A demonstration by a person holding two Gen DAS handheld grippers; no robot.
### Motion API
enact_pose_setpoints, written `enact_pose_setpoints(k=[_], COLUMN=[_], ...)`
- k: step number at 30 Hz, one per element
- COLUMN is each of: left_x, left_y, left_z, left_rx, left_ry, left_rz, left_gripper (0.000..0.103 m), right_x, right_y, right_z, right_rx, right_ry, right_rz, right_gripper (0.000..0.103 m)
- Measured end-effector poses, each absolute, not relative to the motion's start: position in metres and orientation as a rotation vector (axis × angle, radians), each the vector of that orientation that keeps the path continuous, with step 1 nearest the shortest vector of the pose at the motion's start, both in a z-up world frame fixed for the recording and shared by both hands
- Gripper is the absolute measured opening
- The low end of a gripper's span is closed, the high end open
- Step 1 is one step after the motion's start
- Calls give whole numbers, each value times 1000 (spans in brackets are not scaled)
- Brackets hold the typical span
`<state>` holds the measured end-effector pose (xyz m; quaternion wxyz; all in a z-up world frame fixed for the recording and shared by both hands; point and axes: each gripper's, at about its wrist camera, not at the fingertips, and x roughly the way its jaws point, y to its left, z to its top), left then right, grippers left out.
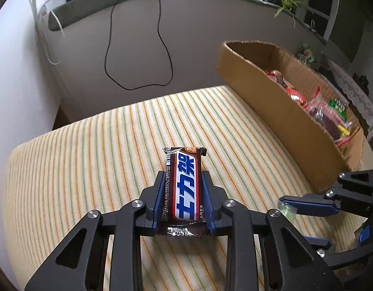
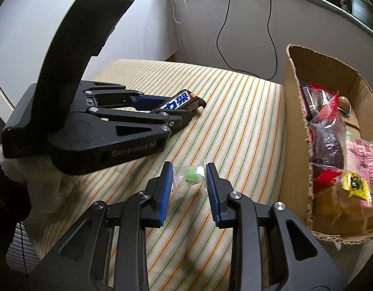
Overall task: Organize snacks
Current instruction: 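Carry the Snickers bar and green sweet over the cardboard box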
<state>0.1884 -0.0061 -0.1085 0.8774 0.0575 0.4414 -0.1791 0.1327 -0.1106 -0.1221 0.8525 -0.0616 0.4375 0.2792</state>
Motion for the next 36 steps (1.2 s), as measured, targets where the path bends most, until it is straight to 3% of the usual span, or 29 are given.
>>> enact_pose_setpoints(k=[18, 36], left_x=[183, 194], left_y=[-58, -153], left_z=[-22, -27], left_rx=[140, 193], left_ry=[718, 732], left_rz=[-426, -549], left_gripper=[26, 27], right_x=[112, 169], right_y=[-189, -291], right_z=[-44, -34], right_rx=[-108, -59], right_ry=[737, 737], right_rz=[603, 415], right_gripper=[29, 30])
